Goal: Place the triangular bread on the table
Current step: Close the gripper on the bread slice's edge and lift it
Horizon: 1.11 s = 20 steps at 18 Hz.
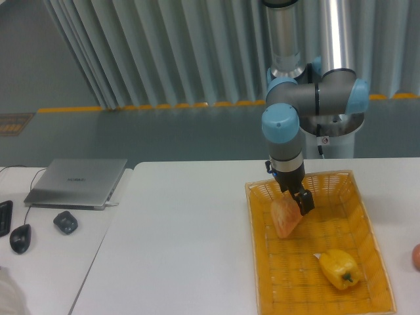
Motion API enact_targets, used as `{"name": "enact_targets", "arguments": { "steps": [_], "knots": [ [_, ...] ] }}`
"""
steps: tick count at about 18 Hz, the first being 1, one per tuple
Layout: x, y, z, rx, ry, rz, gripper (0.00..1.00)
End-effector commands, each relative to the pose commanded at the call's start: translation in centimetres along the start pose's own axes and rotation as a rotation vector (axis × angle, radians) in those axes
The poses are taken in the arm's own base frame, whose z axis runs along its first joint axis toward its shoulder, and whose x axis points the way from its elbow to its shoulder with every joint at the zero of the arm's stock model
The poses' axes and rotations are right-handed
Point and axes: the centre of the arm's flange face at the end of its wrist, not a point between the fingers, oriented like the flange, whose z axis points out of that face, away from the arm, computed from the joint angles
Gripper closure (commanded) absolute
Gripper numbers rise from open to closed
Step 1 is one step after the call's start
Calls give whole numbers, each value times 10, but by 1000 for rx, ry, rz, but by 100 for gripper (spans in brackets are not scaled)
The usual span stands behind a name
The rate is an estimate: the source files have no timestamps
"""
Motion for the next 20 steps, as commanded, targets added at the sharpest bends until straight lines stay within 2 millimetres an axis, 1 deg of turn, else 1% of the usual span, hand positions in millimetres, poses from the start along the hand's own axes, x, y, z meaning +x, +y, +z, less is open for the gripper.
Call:
{"name": "enact_targets", "arguments": {
  "steps": [1,3,5,6,7,8,10,11,12,16,18,20],
  "knots": [
    [0,0,3,-3,5,0,11],
    [-1,-1,5,-8,6,2,16],
    [-2,-1,7,-31,-4,4,29],
    [-1,-4,8,-38,-8,12,39],
    [-1,-4,10,-41,-7,12,44],
    [-2,-4,11,-46,-8,13,60],
    [-3,-4,8,-47,-14,12,77],
    [-4,-5,8,-46,-15,15,80],
    [-5,-5,5,-43,-20,14,85],
    [-12,-9,-10,-24,-46,13,88],
    [-19,-10,-27,-6,-74,7,89],
    [-23,-8,-37,3,-88,5,88]
  ]
}}
